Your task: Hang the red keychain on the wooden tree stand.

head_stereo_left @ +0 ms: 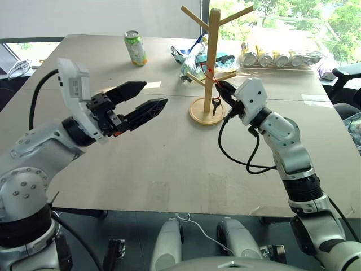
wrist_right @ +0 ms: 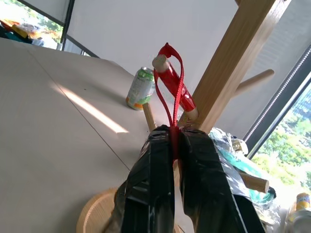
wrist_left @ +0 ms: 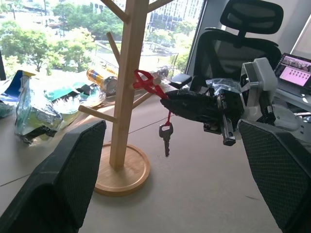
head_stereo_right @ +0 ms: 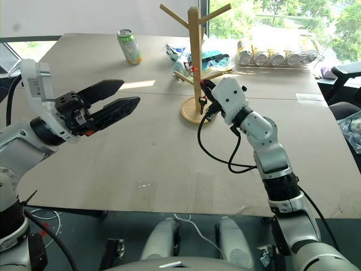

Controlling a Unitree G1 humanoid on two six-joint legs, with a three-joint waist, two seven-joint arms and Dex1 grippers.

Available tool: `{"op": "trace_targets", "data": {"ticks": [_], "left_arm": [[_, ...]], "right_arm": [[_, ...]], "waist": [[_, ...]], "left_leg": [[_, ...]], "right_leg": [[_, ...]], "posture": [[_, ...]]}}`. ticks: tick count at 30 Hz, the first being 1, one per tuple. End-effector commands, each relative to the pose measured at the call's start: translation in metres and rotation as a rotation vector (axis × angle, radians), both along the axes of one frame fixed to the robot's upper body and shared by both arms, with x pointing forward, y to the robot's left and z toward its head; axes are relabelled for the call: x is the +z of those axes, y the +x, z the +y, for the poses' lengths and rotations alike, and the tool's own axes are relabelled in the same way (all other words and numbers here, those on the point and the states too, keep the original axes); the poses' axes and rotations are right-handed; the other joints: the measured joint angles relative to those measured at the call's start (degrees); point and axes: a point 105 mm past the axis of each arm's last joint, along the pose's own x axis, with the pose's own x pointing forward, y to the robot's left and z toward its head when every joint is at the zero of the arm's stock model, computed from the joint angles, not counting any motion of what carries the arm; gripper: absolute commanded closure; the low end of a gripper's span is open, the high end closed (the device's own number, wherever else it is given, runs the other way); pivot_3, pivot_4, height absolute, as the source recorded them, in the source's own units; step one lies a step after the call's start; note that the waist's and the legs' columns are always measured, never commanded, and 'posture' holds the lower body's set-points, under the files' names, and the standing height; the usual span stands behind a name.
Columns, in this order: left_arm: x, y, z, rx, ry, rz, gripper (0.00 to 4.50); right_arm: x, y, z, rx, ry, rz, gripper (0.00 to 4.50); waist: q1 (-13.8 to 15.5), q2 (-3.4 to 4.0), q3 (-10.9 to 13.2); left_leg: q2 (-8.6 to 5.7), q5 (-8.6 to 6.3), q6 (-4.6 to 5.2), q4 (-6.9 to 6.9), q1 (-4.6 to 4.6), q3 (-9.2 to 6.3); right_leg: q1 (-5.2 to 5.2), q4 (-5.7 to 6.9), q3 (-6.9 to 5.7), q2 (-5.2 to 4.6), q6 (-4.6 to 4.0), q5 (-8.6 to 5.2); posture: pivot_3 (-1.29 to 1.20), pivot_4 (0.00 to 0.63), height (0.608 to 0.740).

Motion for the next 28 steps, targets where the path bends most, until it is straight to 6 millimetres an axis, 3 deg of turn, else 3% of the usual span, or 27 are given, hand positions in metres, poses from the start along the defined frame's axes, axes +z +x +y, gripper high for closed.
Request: {"op": "trace_targets", "data": {"ticks": [1,6,9,16,19,23,28], "left_arm": [[0.010,-0.005,-0.002,-0.016,0.013,-0.054,0.00],[0.010,-0.004,-0.003,-0.018,0.018,-0.057,0.00],[0.010,-0.003,-0.003,-0.020,0.020,-0.058,0.00],[0.009,0.001,0.003,0.005,0.051,-0.052,0.00],[0.006,0.005,0.011,0.031,0.105,-0.029,0.00],[0.001,0.011,0.034,0.095,0.240,0.019,0.00],[0.001,0.014,0.054,0.093,0.348,0.047,0.00]], "right_arm": [[0.012,0.001,0.001,-0.023,-0.028,-0.059,4.45],[0.008,0.007,-0.006,-0.063,-0.052,-0.052,4.45],[0.007,0.006,-0.009,-0.062,-0.047,-0.047,3.42],[0.006,-0.008,-0.026,-0.014,-0.036,0.011,0.20],[0.010,-0.025,-0.031,0.110,-0.043,0.113,0.05],[0.033,-0.047,-0.041,0.276,-0.053,0.279,0.05],[0.055,-0.057,-0.053,0.327,-0.050,0.363,0.05]], "waist": [[-0.01,0.00,0.00],[-0.01,0.00,0.00],[-0.01,0.00,0.00],[0.09,0.00,0.00],[0.12,0.00,0.05],[-0.23,0.08,0.13],[-0.11,0.12,0.21]], "left_leg": [[0.00,0.00,0.00,0.00,0.00,0.00],[0.00,0.00,0.00,0.00,0.00,0.00],[0.00,0.00,0.00,0.00,0.00,0.00],[0.00,0.00,0.00,0.00,-0.01,0.00],[0.00,0.00,0.00,0.00,-0.02,0.00],[0.00,0.00,0.00,-0.02,0.05,0.04],[0.01,0.00,0.01,-0.07,0.06,0.03]], "right_leg": [[0.00,0.00,0.00,0.00,0.00,0.00],[0.00,0.00,0.00,0.00,0.00,0.00],[0.00,0.00,0.00,0.00,0.00,0.00],[0.00,0.00,-0.01,0.00,0.00,0.00],[0.00,-0.01,-0.01,-0.01,0.00,0.00],[0.00,0.02,0.01,0.01,0.00,-0.01],[-0.02,-0.02,0.00,0.02,0.03,-0.06]], "posture": [[0.00,0.150,0.732],[0.00,0.150,0.732],[0.00,0.150,0.732],[0.00,0.150,0.732],[0.00,0.150,0.732],[0.00,0.150,0.732],[0.00,0.150,0.732]]}}
